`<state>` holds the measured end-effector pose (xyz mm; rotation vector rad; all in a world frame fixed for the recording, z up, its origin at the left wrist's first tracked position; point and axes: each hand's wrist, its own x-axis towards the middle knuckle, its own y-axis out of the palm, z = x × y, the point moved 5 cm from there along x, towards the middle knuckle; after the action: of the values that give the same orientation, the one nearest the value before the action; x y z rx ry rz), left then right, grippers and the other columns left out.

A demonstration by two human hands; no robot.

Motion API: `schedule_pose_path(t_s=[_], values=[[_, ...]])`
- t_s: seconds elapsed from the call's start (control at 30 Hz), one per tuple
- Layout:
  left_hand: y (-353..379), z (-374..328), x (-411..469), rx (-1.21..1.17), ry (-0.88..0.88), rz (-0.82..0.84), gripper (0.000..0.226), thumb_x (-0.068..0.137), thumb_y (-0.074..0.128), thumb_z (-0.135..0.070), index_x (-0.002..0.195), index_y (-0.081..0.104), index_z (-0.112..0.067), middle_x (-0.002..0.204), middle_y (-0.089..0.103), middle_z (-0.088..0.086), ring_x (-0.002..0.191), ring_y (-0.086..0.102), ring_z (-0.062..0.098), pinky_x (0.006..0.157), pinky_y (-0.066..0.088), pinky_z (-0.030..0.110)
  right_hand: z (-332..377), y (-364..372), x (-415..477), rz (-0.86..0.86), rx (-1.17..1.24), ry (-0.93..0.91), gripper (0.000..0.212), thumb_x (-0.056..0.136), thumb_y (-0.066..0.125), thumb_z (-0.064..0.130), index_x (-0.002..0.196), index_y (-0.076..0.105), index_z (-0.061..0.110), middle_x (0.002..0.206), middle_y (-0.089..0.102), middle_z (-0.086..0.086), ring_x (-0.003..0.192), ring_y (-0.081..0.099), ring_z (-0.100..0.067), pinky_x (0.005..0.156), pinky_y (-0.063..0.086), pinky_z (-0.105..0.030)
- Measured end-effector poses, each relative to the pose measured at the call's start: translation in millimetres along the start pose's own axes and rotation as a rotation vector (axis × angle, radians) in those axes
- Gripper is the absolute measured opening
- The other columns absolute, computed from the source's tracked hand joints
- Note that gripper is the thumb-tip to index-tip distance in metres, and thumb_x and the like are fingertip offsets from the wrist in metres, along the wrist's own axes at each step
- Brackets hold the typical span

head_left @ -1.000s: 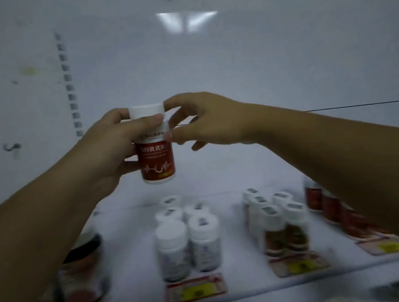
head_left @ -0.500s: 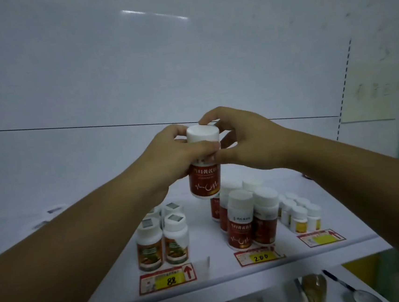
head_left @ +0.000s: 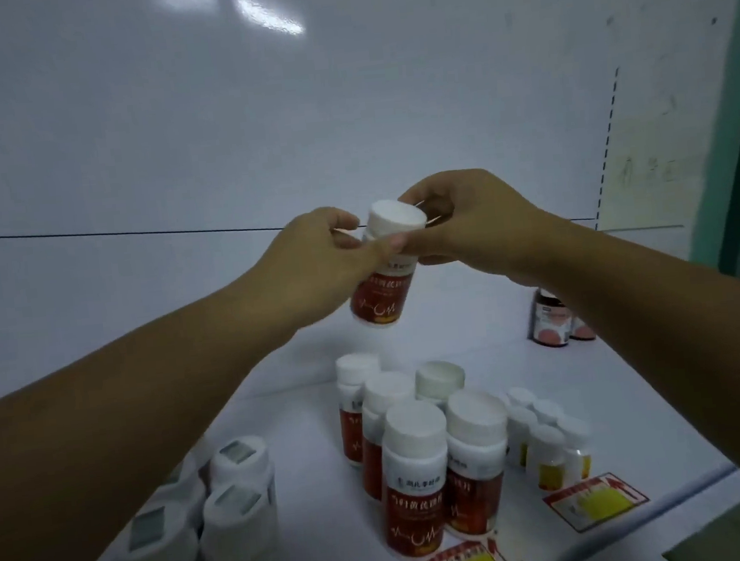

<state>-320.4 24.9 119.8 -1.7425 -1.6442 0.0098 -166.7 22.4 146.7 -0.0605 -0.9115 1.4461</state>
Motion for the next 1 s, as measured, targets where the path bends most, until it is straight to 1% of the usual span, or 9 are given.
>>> schedule_pose_path(t_s=[0.07,0.13,0.2,0.3,0.43,0.7,0.87,0.93,1.0], values=[[11.0,11.6,7.6,0.308,0.013,0.1,0.053,0.083,0.063,-0.046,0.127,0.055,-0.019,0.117,0.062,-0.004,0.098,0.059,0.013,0.081,0.044,0.026,-25.5,-9.3,6.1,-0.09,0.02,0.055,0.037,0.07,0.08,0.01,0.103,0.063,0.011,0.1,0.069,-0.005,0.09,0.069,-0.02,0.08,0.059,-0.036],[23.3,30.1,9.2,0.492,-0.044,0.262,0.043,0.083,0.064,-0.042,0.12,0.063,-0.019,0.119,0.064,-0.002,0.1,0.059,0.013,0.085,0.042,0.024,-52.4,-8.1,12.6,-0.067,0.04,0.127,0.037,0.069,0.079,0.004,0.101,0.063,0.01,0.102,0.067,-0.007,0.091,0.067,-0.022,0.078,0.059,-0.034],[35.7,44.2,7.8,0.564,-0.087,0.378,0.033,0.084,0.064,-0.039,0.112,0.069,-0.021,0.116,0.066,-0.005,0.099,0.061,0.01,0.088,0.045,0.024,-78.5,1.7,18.5,0.044,0.047,0.205,0.036,0.068,0.078,-0.001,0.1,0.064,0.007,0.103,0.067,-0.01,0.091,0.067,-0.024,0.075,0.059,-0.032],[47.5,47.0,6.3,0.596,-0.082,0.416,0.025,0.085,0.064,-0.035,0.104,0.072,-0.021,0.102,0.069,-0.011,0.089,0.062,0.003,0.083,0.048,0.021,-108.4,25.2,20.5,0.258,0.035,0.272,0.033,0.067,0.079,-0.001,0.096,0.065,0.007,0.103,0.068,-0.012,0.088,0.067,-0.021,0.072,0.06,-0.03],[56.1,46.0,4.4,0.698,-0.133,0.452,0.026,0.085,0.064,-0.034,0.109,0.068,-0.027,0.108,0.064,-0.014,0.1,0.059,0.003,0.092,0.047,0.023,-131.4,53.1,18.4,0.508,0.07,0.261,0.034,0.069,0.079,0.006,0.1,0.066,0.008,0.101,0.067,-0.008,0.085,0.067,-0.019,0.066,0.058,-0.024],[64.2,36.6,-0.5,0.768,-0.317,0.375,0.025,0.085,0.065,-0.013,0.107,0.069,-0.025,0.112,0.066,-0.012,0.106,0.06,0.005,0.095,0.047,0.023,-149.2,63.4,19.7,0.758,0.156,0.136,0.031,0.083,0.069,0.025,0.109,0.064,0.011,0.108,0.067,-0.006,0.091,0.064,-0.016,0.074,0.058,-0.025],[67.1,28.4,3.5,0.919,-0.365,0.261,0.027,0.088,0.061,-0.024,0.113,0.063,-0.033,0.128,0.058,-0.01,0.115,0.052,0.009,0.097,0.04,0.024,-149.9,61.0,15.5,0.819,0.145,0.019,0.046,0.086,0.064,0.037,0.127,0.053,0.02,0.13,0.056,-0.002,0.113,0.056,-0.017,0.09,0.051,-0.03],[73.7,14.7,21.0,0.913,-0.307,0.179,0.03,0.089,0.06,-0.027,0.118,0.06,-0.032,0.136,0.053,-0.007,0.11,0.05,0.008,0.092,0.037,0.022,-153.3,51.6,15.3,0.787,0.112,-0.092,0.058,0.086,0.061,0.041,0.139,0.042,0.025,0.145,0.045,0.001,0.129,0.046,-0.017,0.101,0.041,-0.029],[90.2,1.5,44.7,0.893,-0.272,0.186,0.034,0.09,0.058,-0.032,0.124,0.055,-0.031,0.139,0.049,-0.005,0.094,0.049,0.007,0.086,0.034,0.022,-163.9,36.0,16.5,0.669,-0.039,-0.211,0.064,0.087,0.058,0.046,0.144,0.034,0.029,0.152,0.035,0.005,0.137,0.036,-0.015,0.108,0.031,-0.03]])
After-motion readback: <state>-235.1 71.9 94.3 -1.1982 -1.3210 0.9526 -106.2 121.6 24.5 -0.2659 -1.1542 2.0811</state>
